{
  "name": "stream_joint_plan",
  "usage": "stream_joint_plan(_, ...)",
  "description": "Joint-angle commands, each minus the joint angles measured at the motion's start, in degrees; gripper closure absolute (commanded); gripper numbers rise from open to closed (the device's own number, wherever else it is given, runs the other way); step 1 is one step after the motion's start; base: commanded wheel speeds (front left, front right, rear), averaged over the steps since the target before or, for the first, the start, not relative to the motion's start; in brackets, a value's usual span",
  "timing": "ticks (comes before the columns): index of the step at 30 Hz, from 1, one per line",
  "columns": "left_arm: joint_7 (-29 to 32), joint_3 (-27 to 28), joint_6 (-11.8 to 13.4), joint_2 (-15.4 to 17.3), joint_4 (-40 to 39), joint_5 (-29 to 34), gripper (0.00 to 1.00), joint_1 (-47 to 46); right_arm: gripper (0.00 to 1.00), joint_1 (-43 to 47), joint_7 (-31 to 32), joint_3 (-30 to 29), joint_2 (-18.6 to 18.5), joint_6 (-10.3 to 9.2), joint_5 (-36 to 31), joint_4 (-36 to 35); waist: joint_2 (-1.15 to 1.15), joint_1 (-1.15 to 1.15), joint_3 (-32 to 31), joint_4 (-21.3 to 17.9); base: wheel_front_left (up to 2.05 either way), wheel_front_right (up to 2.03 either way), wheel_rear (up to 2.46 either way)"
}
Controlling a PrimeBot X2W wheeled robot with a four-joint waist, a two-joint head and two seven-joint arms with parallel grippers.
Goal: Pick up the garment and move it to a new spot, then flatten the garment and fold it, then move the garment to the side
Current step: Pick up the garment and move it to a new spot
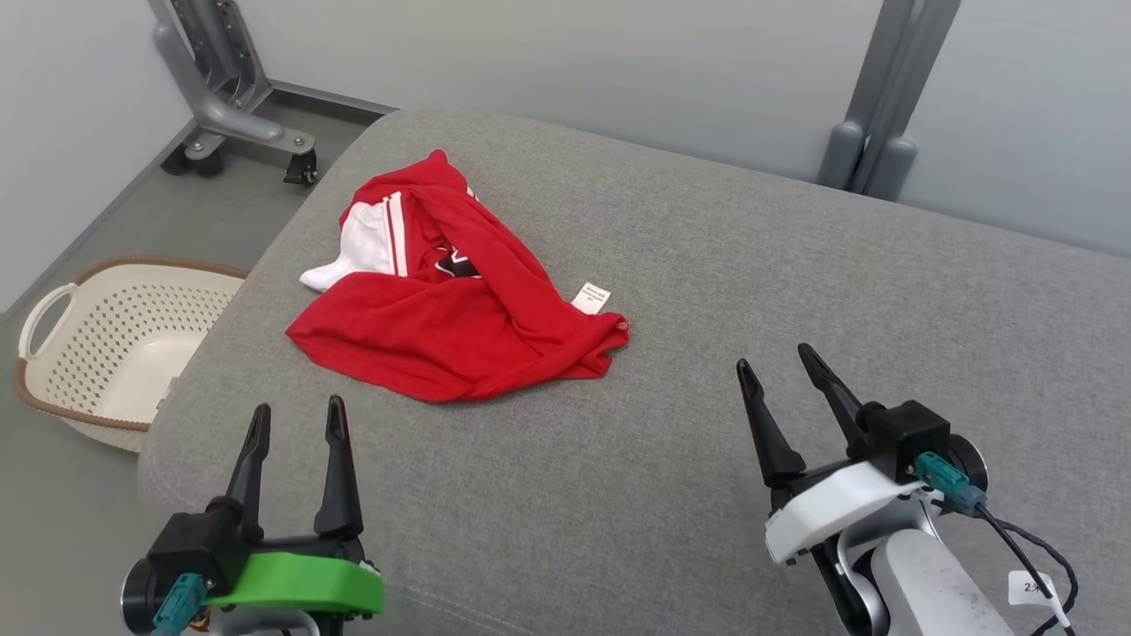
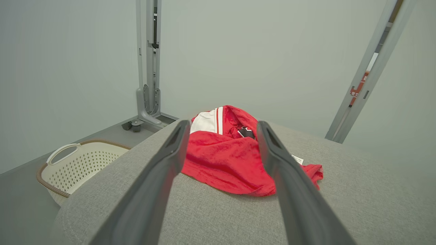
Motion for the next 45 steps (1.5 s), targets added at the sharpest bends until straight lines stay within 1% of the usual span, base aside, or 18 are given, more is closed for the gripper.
stream_joint_plan(1, -0.01, 0.23, 0.21, 0.16, -0.25, 0.39, 0.00, 0.38, 0.00, -0.60, -0.15, 0.17, -0.17, -0.06, 0.13, 0.05, 0.00, 0.00, 1.01, 0.51, 0.00, 0.00, 0.00)
stream_joint_plan(5, -0.01, 1.36, 0.53, 0.17, -0.28, 0.03, 0.00, -0.97, 0.00, -1.37, -0.15, 0.49, -0.46, -0.06, -0.10, 0.08, 0.00, 0.00, 2.59, -0.39, 0.00, 0.00, 0.00)
stream_joint_plan(9, -0.01, 2.57, 0.91, 0.17, 0.46, 0.67, 0.00, -3.01, 0.00, -2.53, -0.15, 0.50, -1.86, -0.06, -0.63, -0.34, 0.00, 0.00, 5.14, -1.87, 0.00, 0.00, 0.00)
stream_joint_plan(13, -0.01, 4.35, 0.61, 0.23, 3.49, 2.54, 0.00, -7.43, 0.00, -4.14, -0.14, -0.02, -3.77, -0.06, -1.36, -1.59, 0.00, 0.00, 8.57, -3.48, 0.00, 0.00, 0.00)
stream_joint_plan(15, -0.01, 5.37, 0.35, 0.67, 6.36, 3.77, 0.00, -10.46, 0.00, -5.02, 0.24, -0.20, -4.95, -0.06, -1.92, -2.50, 0.00, 0.00, 10.54, -4.23, 0.00, 0.00, 0.00)
stream_joint_plan(19, -0.01, 6.39, -0.32, 2.94, 13.90, 5.17, 0.00, -18.62, 0.00, -7.17, 2.05, -0.17, -7.44, -0.06, -2.77, -5.94, 0.00, 0.00, 15.18, -6.12, 0.00, 0.00, 0.00)
stream_joint_plan(21, 0.09, 6.55, 0.20, 4.22, 18.47, 5.86, 0.00, -23.48, 0.00, -8.03, 2.99, -0.93, -8.55, -0.06, -1.93, -8.15, 0.00, 0.00, 17.50, -6.85, 0.00, 0.00, 0.00)
stream_joint_plan(23, 1.49, 5.14, -1.19, 5.34, 23.19, 6.51, 0.00, -28.36, 0.00, -9.23, 3.99, -2.38, -9.67, -0.06, -1.17, -10.78, 0.00, 0.00, 19.94, -7.61, 0.00, 0.00, 0.00)
stream_joint_plan(28, 7.01, 3.59, -3.94, 7.60, 34.41, 4.79, 0.00, -39.32, 0.00, -10.52, 6.58, -4.43, -12.00, -0.05, -0.97, -16.70, 0.00, 0.00, 24.27, -9.01, 0.00, 0.00, 0.00)
stream_joint_plan(33, 12.81, 2.06, -4.98, 9.05, 44.33, 3.57, 0.00, -47.11, 0.00, -10.41, 8.35, -5.20, -13.18, -0.06, -0.95, -20.73, 0.00, 0.00, 26.97, -10.06, 0.00, 0.00, 0.00)
stream_joint_plan(36, 14.42, 1.48, -4.97, 10.29, 48.78, 3.85, 0.00, -50.44, 0.00, -10.14, 8.79, -5.36, -13.26, -0.05, -1.11, -22.08, 0.00, 0.00, 27.97, -10.50, 0.00, 0.00, 0.00)
stream_joint_plan(43, 17.47, 0.26, -5.39, 10.17, 57.51, 2.28, 0.00, -54.78, 0.00, -9.68, 9.16, -5.75, -13.02, -0.05, -1.35, -23.32, 0.00, 0.00, 29.01, -11.01, 0.00, 0.00, 0.00)
stream_joint_plan(44, 17.28, 0.08, -5.44, 10.11, 58.12, 2.12, 0.59, -55.03, 0.00, -9.67, 9.07, -5.78, -12.98, -0.06, -1.36, -23.23, 0.00, 0.00, 28.99, -11.04, 0.00, 0.00, 0.00)
stream_joint_plan(45, 16.66, 0.05, -5.48, 10.28, 58.69, 1.80, 1.00, -55.32, 0.00, -9.64, 8.92, -5.75, -12.89, -0.05, -1.39, -23.01, 0.00, 0.00, 28.87, -11.07, 0.00, 0.00, 0.00)
